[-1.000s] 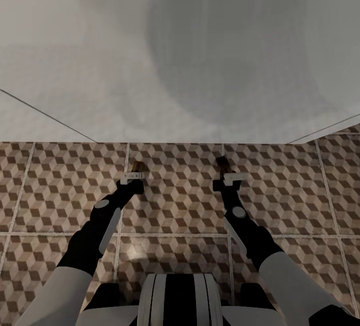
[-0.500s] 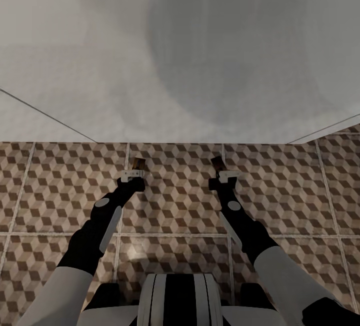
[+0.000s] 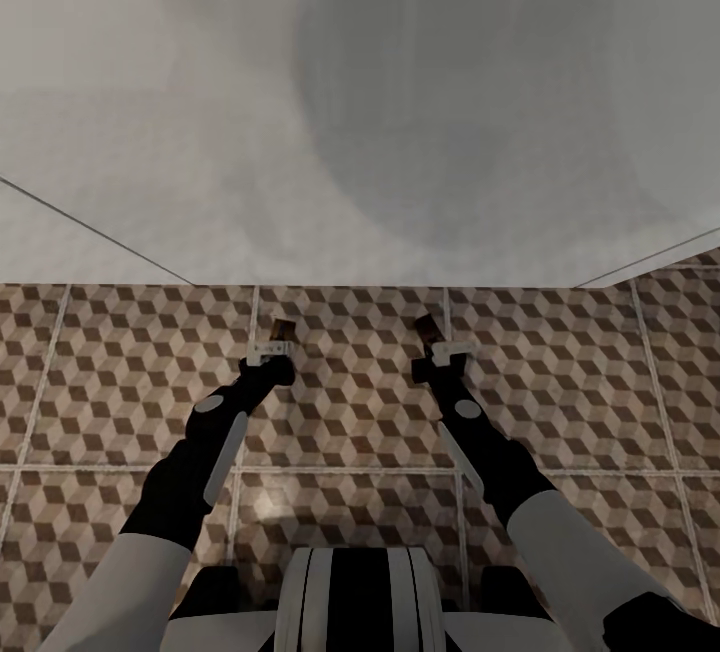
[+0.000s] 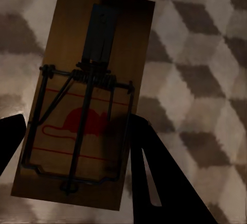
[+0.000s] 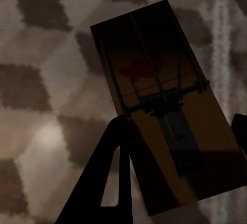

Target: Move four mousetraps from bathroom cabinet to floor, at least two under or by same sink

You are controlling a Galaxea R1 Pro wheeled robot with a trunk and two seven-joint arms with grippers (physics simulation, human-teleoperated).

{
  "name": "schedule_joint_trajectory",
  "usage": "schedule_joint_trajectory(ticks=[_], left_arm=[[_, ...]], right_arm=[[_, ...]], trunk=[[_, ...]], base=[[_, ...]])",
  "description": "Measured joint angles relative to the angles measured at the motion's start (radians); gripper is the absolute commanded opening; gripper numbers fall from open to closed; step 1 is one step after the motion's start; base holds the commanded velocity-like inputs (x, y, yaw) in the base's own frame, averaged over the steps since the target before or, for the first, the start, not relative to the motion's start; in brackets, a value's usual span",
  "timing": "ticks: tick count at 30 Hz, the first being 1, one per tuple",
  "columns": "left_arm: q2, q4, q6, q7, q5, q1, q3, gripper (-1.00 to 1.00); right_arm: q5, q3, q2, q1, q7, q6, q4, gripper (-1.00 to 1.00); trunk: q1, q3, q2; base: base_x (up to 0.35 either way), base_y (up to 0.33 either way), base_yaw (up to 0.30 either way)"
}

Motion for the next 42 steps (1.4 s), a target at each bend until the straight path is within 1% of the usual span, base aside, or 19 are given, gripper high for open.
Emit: schedule_joint_trajectory(ticks=[4, 6, 9, 16, 20, 22, 24, 26, 29, 32, 36, 38, 42], left_arm=[[-0.004, -0.001, 0.105, -0.001, 0.001, 0.000, 0.005, -1.00], [-0.005, -0.002, 0.133, 0.000, 0.001, 0.000, 0.006, -1.00], [-0.007, -0.002, 0.147, 0.001, 0.001, 0.000, 0.007, -1.00], [-0.007, -0.005, 0.152, 0.003, 0.001, -0.003, 0.008, -1.00], [-0.007, -0.043, 0.155, 0.019, 0.002, -0.004, 0.008, -1.00], [-0.008, -0.068, 0.181, 0.042, 0.002, -0.005, 0.008, -1.00], [-0.008, -0.095, 0.237, 0.068, 0.003, -0.015, 0.009, -1.00], [-0.008, -0.116, 0.276, 0.084, 0.004, -0.033, 0.009, -1.00], [-0.008, -0.120, 0.296, 0.092, 0.004, -0.056, 0.009, -1.00], [-0.009, -0.102, 0.303, 0.096, 0.004, -0.086, 0.009, -1.00], [-0.009, -0.045, 0.305, 0.101, 0.004, -0.125, 0.009, -1.00], [-0.009, -0.011, 0.305, 0.115, 0.002, -0.144, 0.010, -1.00], [-0.009, 0.054, 0.303, 0.144, 0.000, -0.185, 0.011, -1.00]], right_arm=[[0.000, 0.000, 0.002, 0.000, 0.000, -0.003, 0.000, -1.00], [-0.001, 0.000, 0.002, 0.000, 0.000, -0.004, 0.000, -1.00], [-0.001, 0.000, 0.002, 0.000, 0.000, -0.004, 0.000, -1.00], [-0.001, 0.001, 0.003, 0.000, 0.000, -0.010, 0.000, -1.00], [0.000, 0.002, 0.003, 0.000, 0.000, -0.027, -0.001, -1.00], [0.000, 0.003, 0.004, 0.000, 0.000, -0.030, -0.001, -1.00], [0.001, 0.003, 0.007, 0.000, 0.000, -0.033, -0.001, -1.00], [0.001, 0.003, 0.008, 0.000, 0.000, -0.035, -0.001, -1.00], [0.001, 0.004, 0.009, 0.000, 0.000, -0.038, -0.001, -1.00], [0.001, 0.005, 0.011, 0.000, 0.000, -0.039, -0.001, -1.00], [0.001, 0.006, 0.011, 0.000, 0.000, -0.039, -0.001, -1.00], [0.001, 0.006, 0.013, 0.000, 0.000, -0.038, -0.001, -1.00], [0.001, 0.006, 0.033, 0.000, 0.000, -0.038, 0.021, -1.00]], trunk=[[0.000, 0.000, 0.000], [0.000, 0.000, 0.000], [0.000, 0.000, 0.000], [0.000, 0.000, 0.000], [0.000, 0.000, 0.000], [0.000, 0.000, 0.000], [0.000, 0.000, 0.000], [0.000, 0.000, 0.000], [0.000, 0.000, 0.000], [0.000, 0.000, 0.000], [0.000, 0.000, 0.000], [0.000, 0.000, 0.000], [0.000, 0.000, 0.000]], base=[[0.000, 0.000, 0.000], [0.000, 0.000, 0.000], [0.000, 0.000, 0.000], [0.000, 0.000, 0.000], [0.000, 0.000, 0.000], [0.000, 0.000, 0.000], [0.000, 0.000, 0.000], [0.000, 0.000, 0.000], [0.000, 0.000, 0.000], [0.000, 0.000, 0.000], [0.000, 0.000, 0.000], [0.000, 0.000, 0.000], [0.000, 0.000, 0.000]])
